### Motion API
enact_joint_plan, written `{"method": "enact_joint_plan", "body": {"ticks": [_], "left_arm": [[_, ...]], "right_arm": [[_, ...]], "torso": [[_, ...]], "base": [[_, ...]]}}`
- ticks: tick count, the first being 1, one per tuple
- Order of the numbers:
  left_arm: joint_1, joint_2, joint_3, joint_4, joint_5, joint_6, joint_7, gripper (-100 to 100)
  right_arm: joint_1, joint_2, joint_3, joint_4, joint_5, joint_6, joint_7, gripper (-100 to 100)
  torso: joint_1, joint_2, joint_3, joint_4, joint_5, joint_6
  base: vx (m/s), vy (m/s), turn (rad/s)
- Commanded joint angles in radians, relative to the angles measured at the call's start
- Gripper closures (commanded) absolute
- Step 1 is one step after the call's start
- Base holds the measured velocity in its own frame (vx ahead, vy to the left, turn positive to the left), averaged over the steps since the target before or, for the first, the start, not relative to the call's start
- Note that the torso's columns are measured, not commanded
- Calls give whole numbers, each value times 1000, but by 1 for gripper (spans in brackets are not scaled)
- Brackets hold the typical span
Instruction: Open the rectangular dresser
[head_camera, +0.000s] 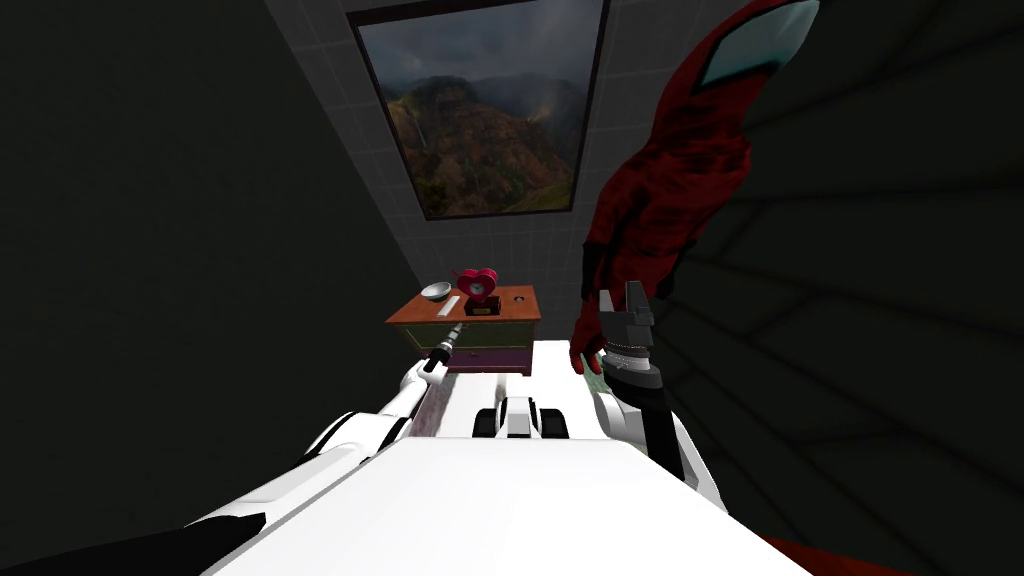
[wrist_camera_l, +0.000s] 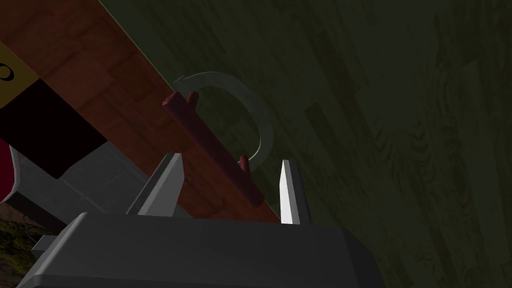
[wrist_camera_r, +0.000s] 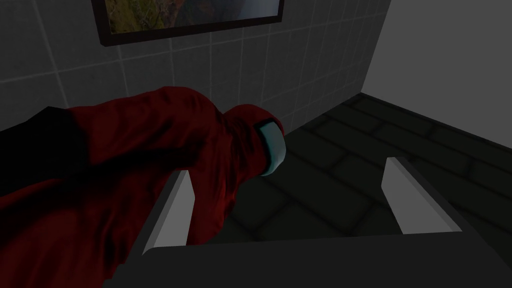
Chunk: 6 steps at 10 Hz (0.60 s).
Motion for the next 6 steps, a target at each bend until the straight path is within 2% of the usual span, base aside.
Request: {"method": "enact_joint_plan", "body": {"ticks": [1, 2, 4, 6], "left_arm": [[-13, -20, -2, 5, 42, 16, -56, 100], [-17, -24, -3, 7, 52, 19, -68, 100], [-19, -19, -7, 12, 45, 22, -54, 100], [-25, -15, -11, 9, 44, 29, -49, 100]], "right_arm": [[0, 0, 0, 0, 0, 0, 0, 0], [0, 0, 0, 0, 0, 0, 0, 0], [0, 0, 0, 0, 0, 0, 0, 0], [0, 0, 0, 0, 0, 0, 0, 0]], "torso": [[-3, 2, 1, 2, -1, 0], [-6, 0, 0, 1, -2, 0], [-9, -8, -4, 0, -4, 0], [-8, 0, 0, 0, -2, 0]], "base": [[-100, 62, -44], [-96, 36, -33], [-85, -3, 8], [-199, -16, 18]]}}
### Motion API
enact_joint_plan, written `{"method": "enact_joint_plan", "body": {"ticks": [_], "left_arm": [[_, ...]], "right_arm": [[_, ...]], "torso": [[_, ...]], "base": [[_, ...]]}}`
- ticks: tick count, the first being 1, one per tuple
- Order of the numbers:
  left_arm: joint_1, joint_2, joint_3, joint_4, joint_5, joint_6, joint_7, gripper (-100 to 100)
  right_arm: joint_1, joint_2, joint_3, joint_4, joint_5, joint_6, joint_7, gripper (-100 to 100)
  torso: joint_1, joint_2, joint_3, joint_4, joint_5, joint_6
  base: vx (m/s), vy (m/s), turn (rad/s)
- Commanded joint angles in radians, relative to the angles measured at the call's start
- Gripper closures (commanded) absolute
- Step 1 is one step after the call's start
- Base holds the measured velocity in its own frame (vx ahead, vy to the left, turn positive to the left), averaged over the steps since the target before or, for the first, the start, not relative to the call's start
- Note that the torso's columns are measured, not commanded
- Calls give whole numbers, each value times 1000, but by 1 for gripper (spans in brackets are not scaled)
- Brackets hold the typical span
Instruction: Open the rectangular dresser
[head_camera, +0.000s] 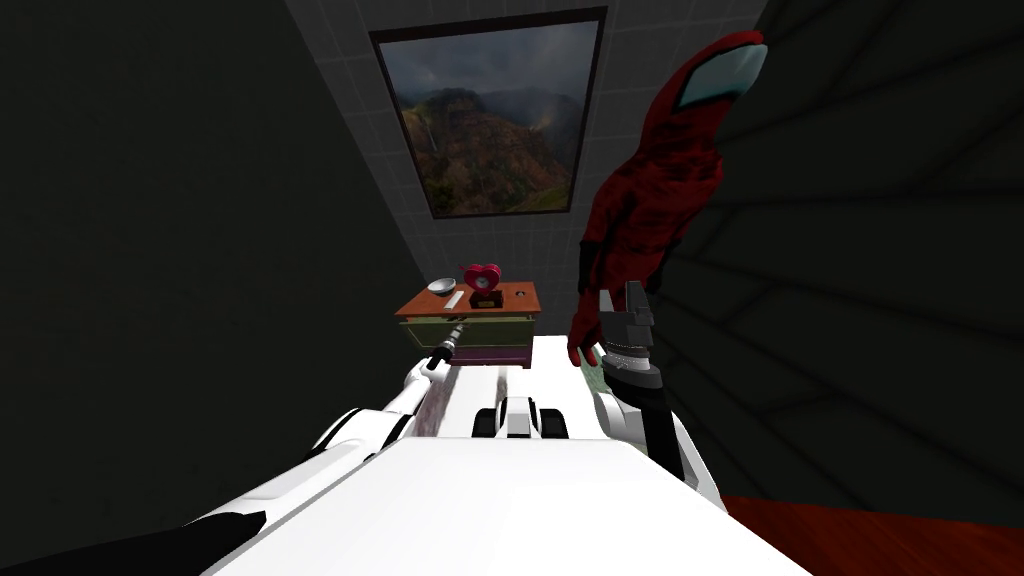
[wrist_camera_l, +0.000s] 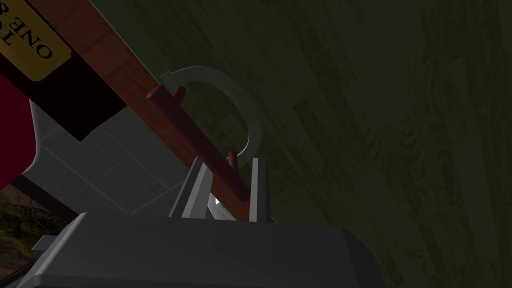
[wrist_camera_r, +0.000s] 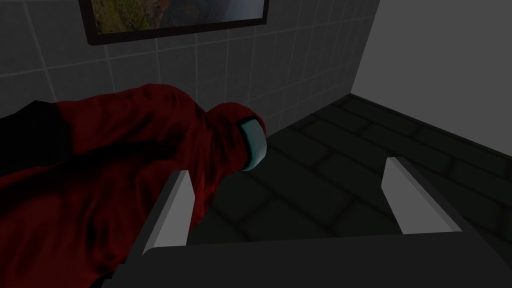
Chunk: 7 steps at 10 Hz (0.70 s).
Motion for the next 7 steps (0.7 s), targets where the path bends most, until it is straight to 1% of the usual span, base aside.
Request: {"method": "enact_joint_plan", "body": {"ticks": [1, 3, 6, 7], "left_arm": [[-1, 2, -2, -1, -1, 4, 3, 100], [0, 3, -9, -5, -2, 8, 8, 100], [-4, 7, -18, -13, -4, 9, 15, 100], [-29, 16, -21, -5, -2, 38, 28, -100]], "right_arm": [[0, 0, 0, 0, 0, 0, 0, 0], [0, 0, 0, 0, 0, 0, 0, 0], [0, 0, 0, 0, 0, 0, 0, 0], [0, 0, 0, 0, 0, 0, 0, 0]], "torso": [[1, 0, 0, 1, 0, 0], [1, -6, -4, 1, -1, 0], [0, -2, -1, 1, -1, 0], [1, -2, -1, 2, -1, 0]], "base": [[-96, -6, 7], [-153, 5, 21], [-210, -12, 26], [-153, 13, -37]]}}
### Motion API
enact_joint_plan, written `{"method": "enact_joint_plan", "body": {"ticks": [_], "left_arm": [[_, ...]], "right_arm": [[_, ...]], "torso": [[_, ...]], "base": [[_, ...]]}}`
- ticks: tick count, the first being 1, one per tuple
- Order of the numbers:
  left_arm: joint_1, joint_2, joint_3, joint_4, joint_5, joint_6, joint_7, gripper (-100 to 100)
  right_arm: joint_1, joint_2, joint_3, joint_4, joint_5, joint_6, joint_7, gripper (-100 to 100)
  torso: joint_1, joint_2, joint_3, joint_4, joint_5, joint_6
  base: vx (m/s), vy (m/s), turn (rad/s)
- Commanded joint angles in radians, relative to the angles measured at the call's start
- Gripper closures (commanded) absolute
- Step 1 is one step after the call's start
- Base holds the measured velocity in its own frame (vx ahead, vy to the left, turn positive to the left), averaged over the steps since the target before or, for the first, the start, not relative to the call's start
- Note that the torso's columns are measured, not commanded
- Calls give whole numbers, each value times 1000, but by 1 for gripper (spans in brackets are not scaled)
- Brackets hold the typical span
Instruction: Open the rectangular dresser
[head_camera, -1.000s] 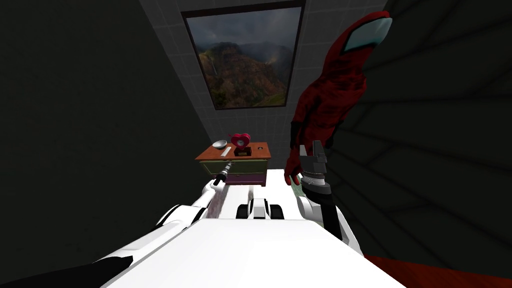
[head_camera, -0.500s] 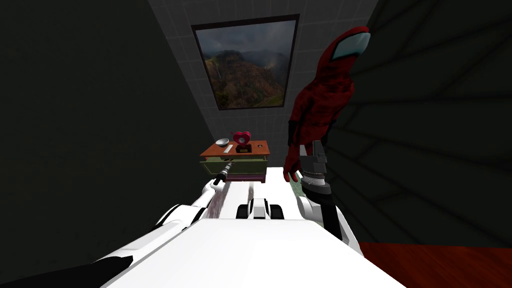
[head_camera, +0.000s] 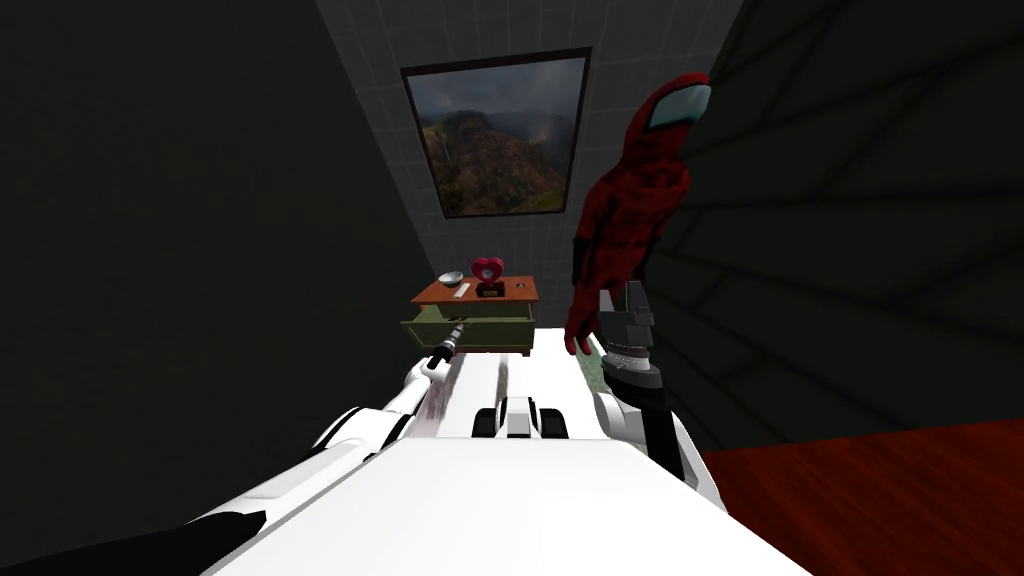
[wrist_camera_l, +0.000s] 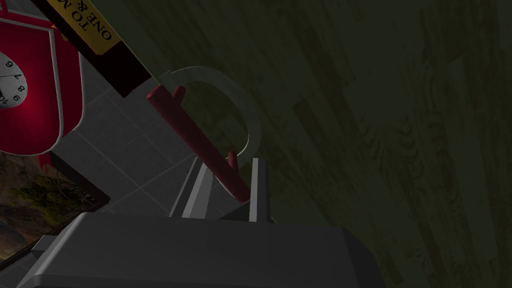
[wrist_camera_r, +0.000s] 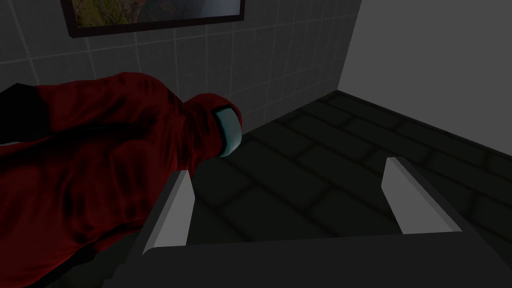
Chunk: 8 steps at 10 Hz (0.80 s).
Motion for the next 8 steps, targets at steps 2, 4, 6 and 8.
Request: {"method": "enact_joint_plan", "body": {"ticks": [2, 4, 6, 8], "left_arm": [[-64, 28, -14, -8, 4, 76, 37, -100], [-64, 28, -14, -8, 4, 76, 37, -100], [-89, 39, -19, -12, 5, 106, 51, -100], [-115, 51, -24, -15, 7, 137, 66, -100]], "right_arm": [[0, 0, 0, 0, 0, 0, 0, 0], [0, 0, 0, 0, 0, 0, 0, 0], [0, 0, 0, 0, 0, 0, 0, 0], [0, 0, 0, 0, 0, 0, 0, 0]], "torso": [[2, -11, -6, -3, 2, 1], [2, -9, -5, -4, 2, 0], [3, -4, -3, -3, 2, 0], [2, -5, -3, -3, 2, 0]], "base": [[-74, 5, -48], [-22, 9, -19], [-39, 10, -33], [-38, 2, -17]]}}
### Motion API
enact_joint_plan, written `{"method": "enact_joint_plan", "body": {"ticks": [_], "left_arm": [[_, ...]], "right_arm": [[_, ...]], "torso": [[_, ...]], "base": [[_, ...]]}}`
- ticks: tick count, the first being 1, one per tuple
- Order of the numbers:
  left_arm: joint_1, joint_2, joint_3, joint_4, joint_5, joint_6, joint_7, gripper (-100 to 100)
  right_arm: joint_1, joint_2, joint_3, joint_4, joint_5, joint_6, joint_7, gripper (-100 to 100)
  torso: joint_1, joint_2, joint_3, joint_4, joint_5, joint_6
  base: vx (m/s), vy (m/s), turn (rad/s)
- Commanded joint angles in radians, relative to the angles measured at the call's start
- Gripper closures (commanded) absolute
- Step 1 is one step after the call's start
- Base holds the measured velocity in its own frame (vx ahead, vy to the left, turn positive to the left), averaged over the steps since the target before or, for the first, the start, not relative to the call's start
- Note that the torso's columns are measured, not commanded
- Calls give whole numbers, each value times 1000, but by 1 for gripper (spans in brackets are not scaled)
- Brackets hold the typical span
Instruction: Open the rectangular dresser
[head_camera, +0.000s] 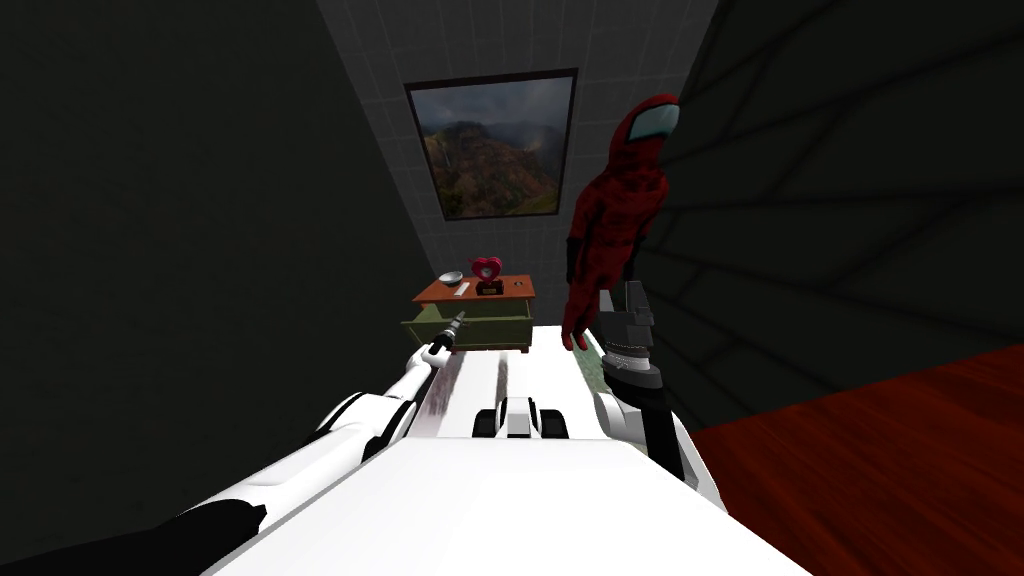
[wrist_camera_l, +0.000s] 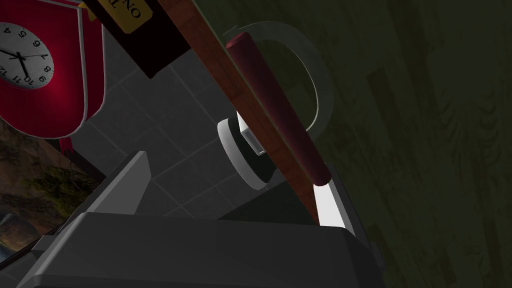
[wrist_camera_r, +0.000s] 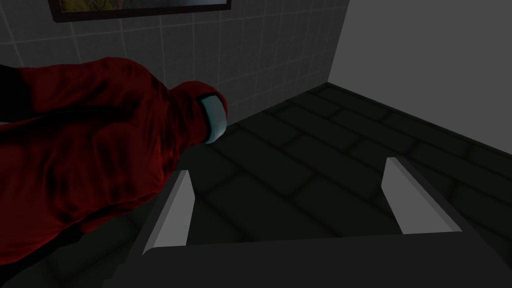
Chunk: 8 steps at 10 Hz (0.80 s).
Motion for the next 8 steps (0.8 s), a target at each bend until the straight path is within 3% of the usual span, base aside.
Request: {"method": "enact_joint_plan", "body": {"ticks": [1, 2, 3, 8], "left_arm": [[-42, 18, -9, 2, 2, 40, 23, -100], [-33, 14, -7, 0, 2, 33, 16, -100], [-36, 15, -7, 4, 2, 32, 18, 0], [-36, 15, -7, 3, 2, 32, 18, 0]], "right_arm": [[0, 0, 0, 0, 0, 0, 0, 0], [0, 0, 0, 0, 0, 0, 0, 0], [0, 0, 0, 0, 0, 0, 0, 0], [0, 0, 0, 0, 0, 0, 0, 0]], "torso": [[0, 1, 0, 0, 0, 0], [0, 1, 1, 0, 0, 0], [0, -1, -1, 0, 0, 0], [0, -1, 0, 0, 0, 0]], "base": [[-69, 0, -49], [-30, 0, -11], [-7, 0, 2], [0, 0, 0]]}}
